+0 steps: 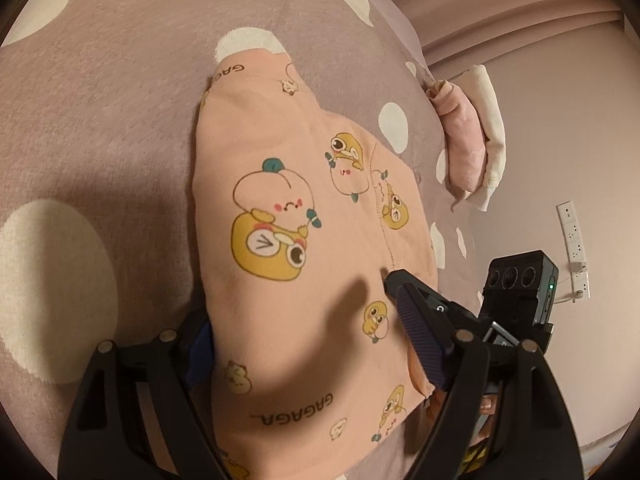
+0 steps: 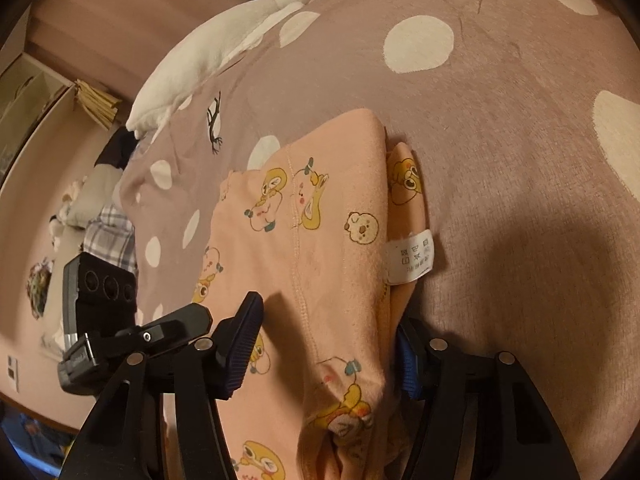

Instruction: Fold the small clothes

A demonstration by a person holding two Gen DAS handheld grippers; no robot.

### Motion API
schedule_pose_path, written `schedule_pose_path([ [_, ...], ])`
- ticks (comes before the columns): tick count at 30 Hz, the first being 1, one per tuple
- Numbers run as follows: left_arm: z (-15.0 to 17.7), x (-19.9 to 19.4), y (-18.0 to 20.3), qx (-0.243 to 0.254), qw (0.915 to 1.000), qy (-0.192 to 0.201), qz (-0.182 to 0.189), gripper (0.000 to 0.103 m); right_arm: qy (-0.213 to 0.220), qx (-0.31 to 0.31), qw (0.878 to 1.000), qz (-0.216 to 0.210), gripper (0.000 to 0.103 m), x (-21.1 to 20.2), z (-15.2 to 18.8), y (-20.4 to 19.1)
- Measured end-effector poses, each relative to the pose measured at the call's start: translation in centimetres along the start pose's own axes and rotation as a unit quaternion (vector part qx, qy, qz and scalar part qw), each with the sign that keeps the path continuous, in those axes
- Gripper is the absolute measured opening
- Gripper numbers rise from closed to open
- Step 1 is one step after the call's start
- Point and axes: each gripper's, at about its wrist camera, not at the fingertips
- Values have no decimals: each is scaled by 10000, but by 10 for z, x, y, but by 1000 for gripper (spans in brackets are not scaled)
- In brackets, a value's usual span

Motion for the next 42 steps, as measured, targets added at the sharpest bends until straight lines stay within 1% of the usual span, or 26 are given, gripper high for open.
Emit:
schedule_pose_path([
  [2, 0, 1, 2, 70, 10000, -6, -50, 80, 10, 4, 10000, 4, 55, 0, -1, 1],
  [4, 1, 1, 5, 207, 9996, 7, -209, 74, 19, -20, 10000, 63, 48, 0, -1, 1],
  [5, 2, 2, 6, 268, 9992, 17, -294, 72, 28, -52, 9999, 96, 47, -1, -1, 0],
  [7, 3, 2, 7, 369, 9982, 47, -470, 60, 43, -115, 9998, 149, 40, -1, -1, -2],
  [8, 3, 3, 8, 422, 9974, 45, -579, 55, 53, -137, 9997, 178, 39, -1, 0, -3],
  [9, 4, 4, 8, 485, 9965, 42, -675, 49, 67, -161, 9997, 198, 37, -1, 0, -4],
  [11, 5, 4, 10, 595, 9950, 52, -798, 46, 118, -252, 9992, 291, 34, -1, 1, -9],
  [14, 6, 4, 11, 622, 9944, 89, -845, 40, 211, -381, 9983, 381, 28, -3, 4, -16],
  [15, 6, 4, 11, 652, 9940, 104, -877, 35, 243, -420, 9980, 399, 26, -4, 4, -18],
  [18, 10, 1, 15, 754, 9927, 178, -921, 30, 366, -531, 9969, 458, 24, -11, 7, -25],
  [22, 17, -7, 24, 853, 9919, 246, -905, 28, 542, -773, 9943, 502, 23, -24, 14, -39],
  [25, 29, -17, 33, 994, 9905, 259, -911, 28, 590, -913, 9928, 509, 22, -33, 20, -49],
  [30, 51, -42, 44, 1075, 9899, 342, -863, 28, 718, -1098, 9903, 449, 22, -56, 36, -68],
  [37, 100, -80, 59, 1341, 9849, 444, -1001, 28, 790, -1223, 9892, 176, 22, -85, 79, -98],
  [42, 132, -108, 61, 1410, 9816, 551, -1162, 28, 768, -1322, 9882, 51, 22, -99, 107, -117],
])
Point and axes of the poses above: each gripper's, at about its wrist camera, not at the fingertips, and x roughly the way its jaws point, y to its right, z to its underside, and after that the axes turned 5 degrees about z, right-handed
